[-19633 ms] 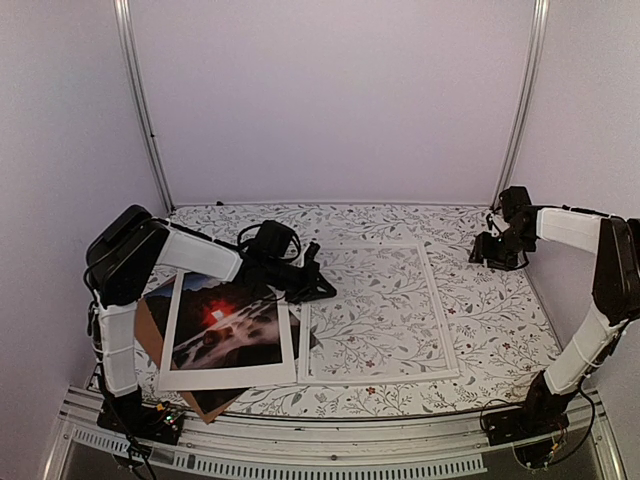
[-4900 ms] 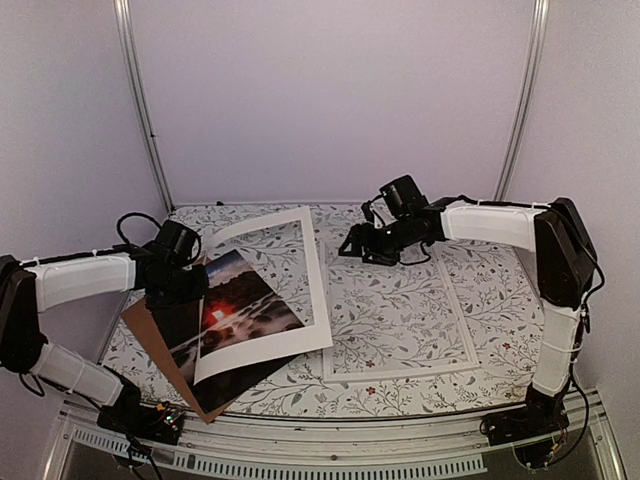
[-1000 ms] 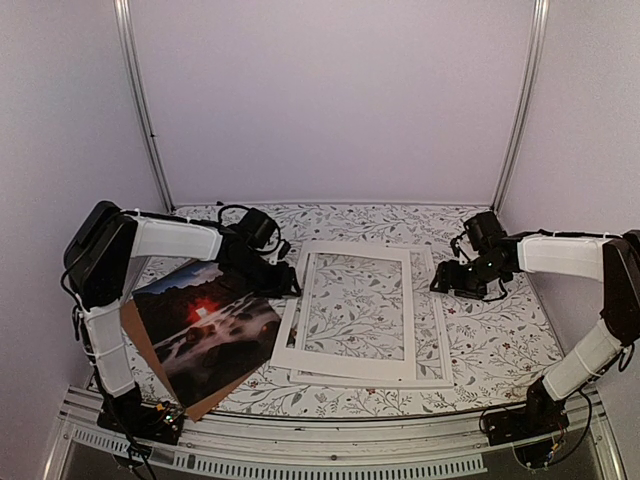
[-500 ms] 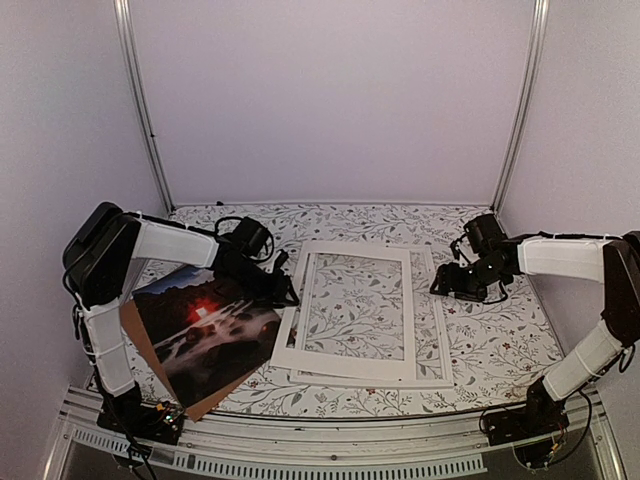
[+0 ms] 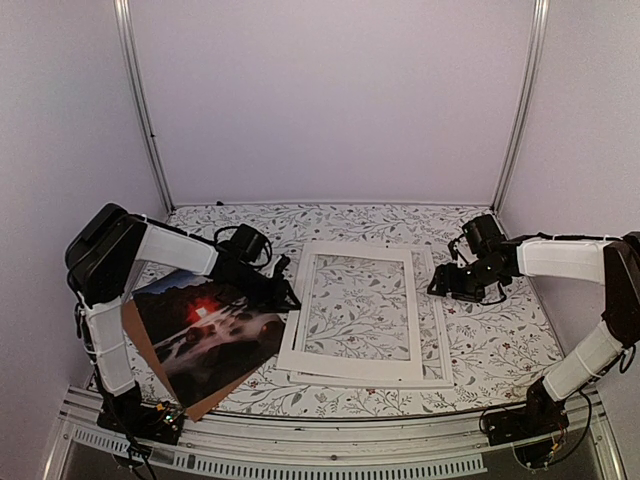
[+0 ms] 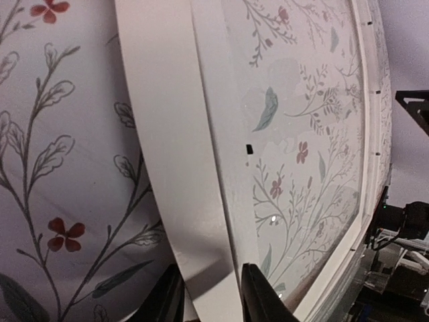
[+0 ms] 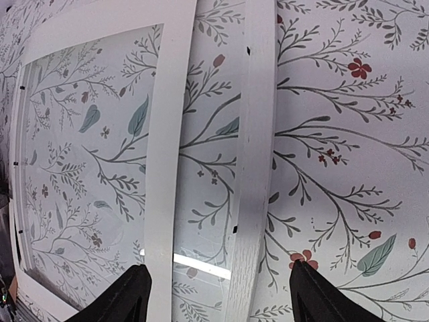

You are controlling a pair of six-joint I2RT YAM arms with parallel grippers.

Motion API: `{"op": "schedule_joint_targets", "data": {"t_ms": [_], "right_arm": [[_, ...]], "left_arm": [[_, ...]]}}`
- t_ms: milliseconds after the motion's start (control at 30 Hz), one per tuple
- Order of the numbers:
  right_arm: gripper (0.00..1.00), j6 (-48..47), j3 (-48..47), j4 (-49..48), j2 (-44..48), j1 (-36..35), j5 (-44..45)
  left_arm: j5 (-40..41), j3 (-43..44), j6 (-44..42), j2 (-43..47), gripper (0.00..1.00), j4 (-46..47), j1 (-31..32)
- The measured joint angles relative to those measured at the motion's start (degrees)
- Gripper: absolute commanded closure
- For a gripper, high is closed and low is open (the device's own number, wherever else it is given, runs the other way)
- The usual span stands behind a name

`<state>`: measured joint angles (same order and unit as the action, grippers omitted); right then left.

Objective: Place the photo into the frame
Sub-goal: Adjust the mat board under the glass panel.

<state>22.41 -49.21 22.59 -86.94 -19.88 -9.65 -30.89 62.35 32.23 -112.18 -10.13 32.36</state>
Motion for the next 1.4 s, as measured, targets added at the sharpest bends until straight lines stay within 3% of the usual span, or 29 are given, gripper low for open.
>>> {"op": "schedule_joint_targets", "data": {"t_ms": [400, 1133, 1400], "right_arm": [[0.25, 0.11, 0.22, -0.52, -0.02, -0.22, -0.04], [0.25, 0.09, 0.72, -0.92, -0.20, -0.33, -0.04], [0.25, 0.04, 0.17, 0.33, -0.20, -0.33, 0.42]], "left_arm": [[-4.96, -2.93, 4.61, -0.11, 1.00, 6.10, -1.57], [-5.49, -4.42, 8.68, 4.87, 1.00, 8.11, -1.60], [-5.73, -4.76, 14.25, 5.44, 1.00, 10.97, -0.57]]}}
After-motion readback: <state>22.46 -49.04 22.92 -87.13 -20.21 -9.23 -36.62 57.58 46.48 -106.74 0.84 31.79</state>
